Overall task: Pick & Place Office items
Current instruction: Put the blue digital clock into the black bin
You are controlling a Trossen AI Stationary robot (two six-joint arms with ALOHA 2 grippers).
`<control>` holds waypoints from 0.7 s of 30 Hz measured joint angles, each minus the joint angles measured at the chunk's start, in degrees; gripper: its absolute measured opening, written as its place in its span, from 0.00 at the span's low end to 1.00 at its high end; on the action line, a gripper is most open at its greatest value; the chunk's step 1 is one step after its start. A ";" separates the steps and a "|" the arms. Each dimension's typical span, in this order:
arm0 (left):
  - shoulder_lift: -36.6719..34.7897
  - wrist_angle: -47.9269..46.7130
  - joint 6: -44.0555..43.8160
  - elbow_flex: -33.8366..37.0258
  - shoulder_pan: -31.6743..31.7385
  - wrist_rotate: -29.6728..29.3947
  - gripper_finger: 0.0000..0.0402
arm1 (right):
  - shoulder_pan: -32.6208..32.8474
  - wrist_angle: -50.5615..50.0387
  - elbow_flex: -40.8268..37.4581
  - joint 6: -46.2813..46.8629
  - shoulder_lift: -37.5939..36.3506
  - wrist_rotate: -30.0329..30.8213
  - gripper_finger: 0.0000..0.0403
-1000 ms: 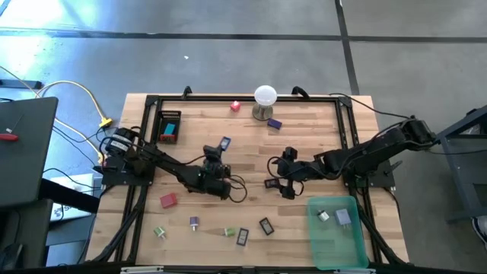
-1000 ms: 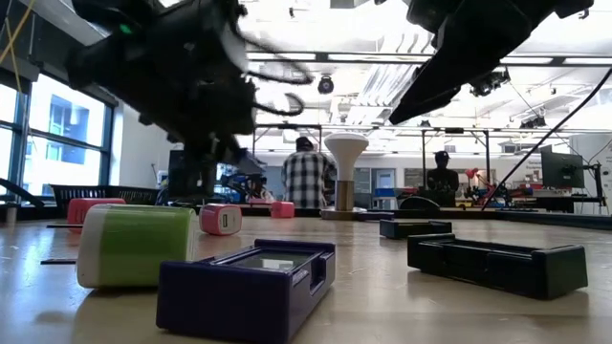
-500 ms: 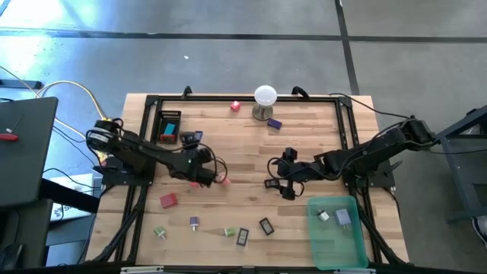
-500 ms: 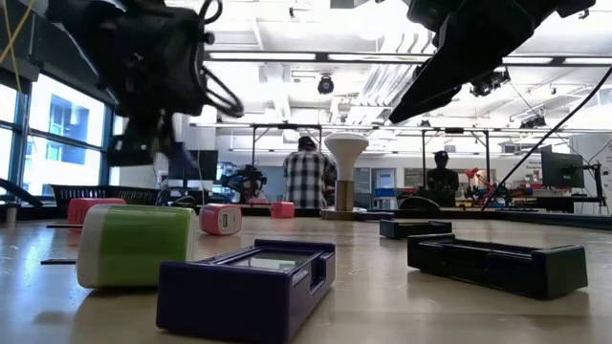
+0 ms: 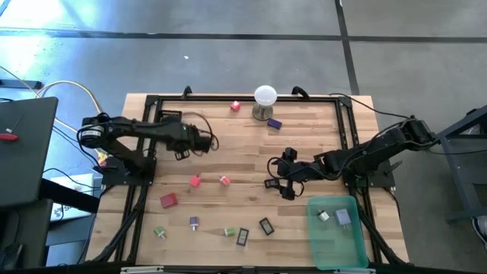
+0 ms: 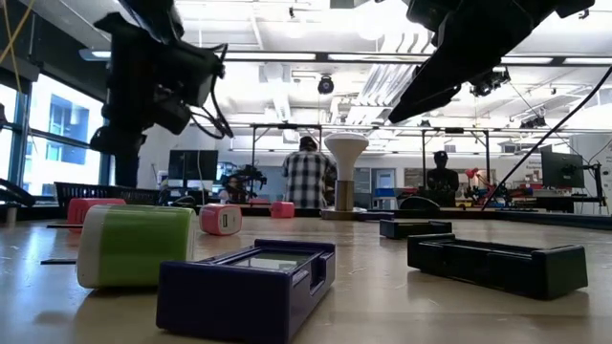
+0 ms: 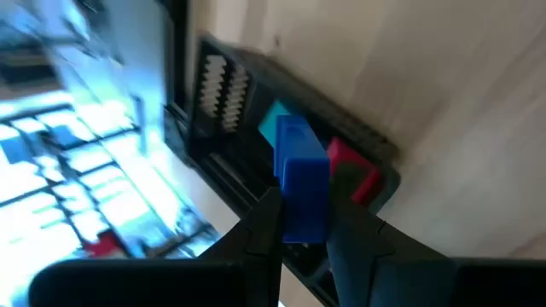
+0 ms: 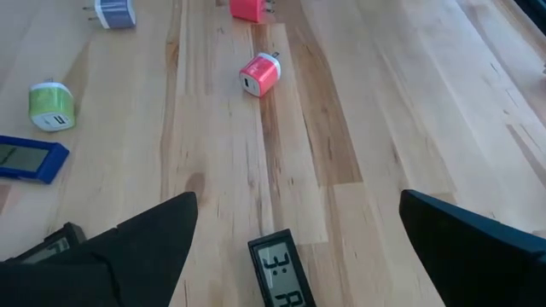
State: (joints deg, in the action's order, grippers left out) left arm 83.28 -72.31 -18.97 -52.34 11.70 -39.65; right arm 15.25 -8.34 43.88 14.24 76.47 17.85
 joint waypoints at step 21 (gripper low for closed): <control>-5.10 6.16 13.33 0.00 16.19 5.71 0.15 | 0.13 -0.15 0.00 -0.54 0.02 -1.55 0.98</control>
State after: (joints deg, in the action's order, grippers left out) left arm 78.17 -66.14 -5.63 -52.34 27.89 -33.94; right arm 15.38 -8.49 43.89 13.69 76.49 16.29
